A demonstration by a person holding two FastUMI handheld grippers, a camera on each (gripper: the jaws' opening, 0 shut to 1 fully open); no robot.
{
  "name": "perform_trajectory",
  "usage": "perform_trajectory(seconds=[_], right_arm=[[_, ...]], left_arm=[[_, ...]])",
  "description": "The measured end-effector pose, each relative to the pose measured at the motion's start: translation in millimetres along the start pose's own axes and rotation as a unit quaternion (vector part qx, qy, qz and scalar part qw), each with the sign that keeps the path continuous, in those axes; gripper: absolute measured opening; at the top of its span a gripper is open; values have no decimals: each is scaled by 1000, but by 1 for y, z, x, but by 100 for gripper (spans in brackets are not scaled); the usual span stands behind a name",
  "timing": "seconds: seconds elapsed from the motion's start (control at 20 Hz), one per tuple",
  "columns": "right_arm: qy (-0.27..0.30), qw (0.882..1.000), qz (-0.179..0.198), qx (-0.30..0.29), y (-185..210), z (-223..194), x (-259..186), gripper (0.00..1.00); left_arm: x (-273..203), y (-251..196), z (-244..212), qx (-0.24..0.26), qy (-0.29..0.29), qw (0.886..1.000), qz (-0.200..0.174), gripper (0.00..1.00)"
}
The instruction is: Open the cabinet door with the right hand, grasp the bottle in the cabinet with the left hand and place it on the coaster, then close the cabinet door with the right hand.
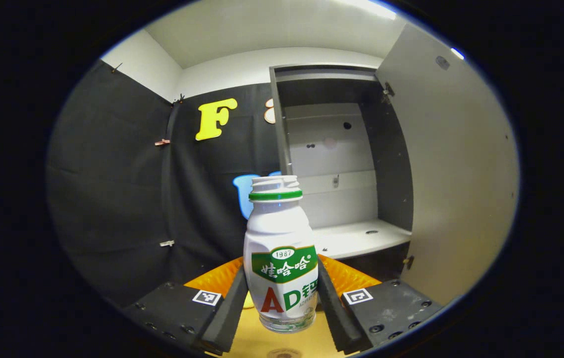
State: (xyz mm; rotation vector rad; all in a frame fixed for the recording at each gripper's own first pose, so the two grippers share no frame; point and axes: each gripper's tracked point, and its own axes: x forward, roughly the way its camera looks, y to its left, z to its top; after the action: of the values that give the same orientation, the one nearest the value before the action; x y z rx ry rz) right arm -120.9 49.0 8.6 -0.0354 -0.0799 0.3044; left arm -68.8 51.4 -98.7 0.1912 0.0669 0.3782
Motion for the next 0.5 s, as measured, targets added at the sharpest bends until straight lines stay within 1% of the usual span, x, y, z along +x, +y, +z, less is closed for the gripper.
perform_trajectory(seconds=[0.05, 0.1, 0.2, 0.25, 0.3, 0.4, 0.5], right_arm=[[-4, 1000, 8, -10, 10, -8, 11, 91], [-3, 999, 14, -31, 21, -17, 21, 89], [-3, 997, 27, -76, 43, -37, 43, 90], [2, 996, 26, -81, 58, -55, 56, 90], [11, 997, 32, -73, 72, -71, 64, 90], [42, 997, 45, -43, 100, -114, 78, 92], [63, 997, 34, -36, 100, -147, 92, 95]], left_arm=[[-5, 6, -15, 2, 3, 1000, 1, 75], [-8, 9, -28, -6, 4, 1000, -7, 75], [-11, 8, -60, -39, 14, 999, -35, 75], [-10, 10, -78, -54, 21, 997, -46, 76], [-14, 12, -95, -61, 27, 996, -51, 75], [-14, 19, -129, -56, 32, 996, -55, 75], [-12, 19, -161, -52, 34, 996, -67, 75]])
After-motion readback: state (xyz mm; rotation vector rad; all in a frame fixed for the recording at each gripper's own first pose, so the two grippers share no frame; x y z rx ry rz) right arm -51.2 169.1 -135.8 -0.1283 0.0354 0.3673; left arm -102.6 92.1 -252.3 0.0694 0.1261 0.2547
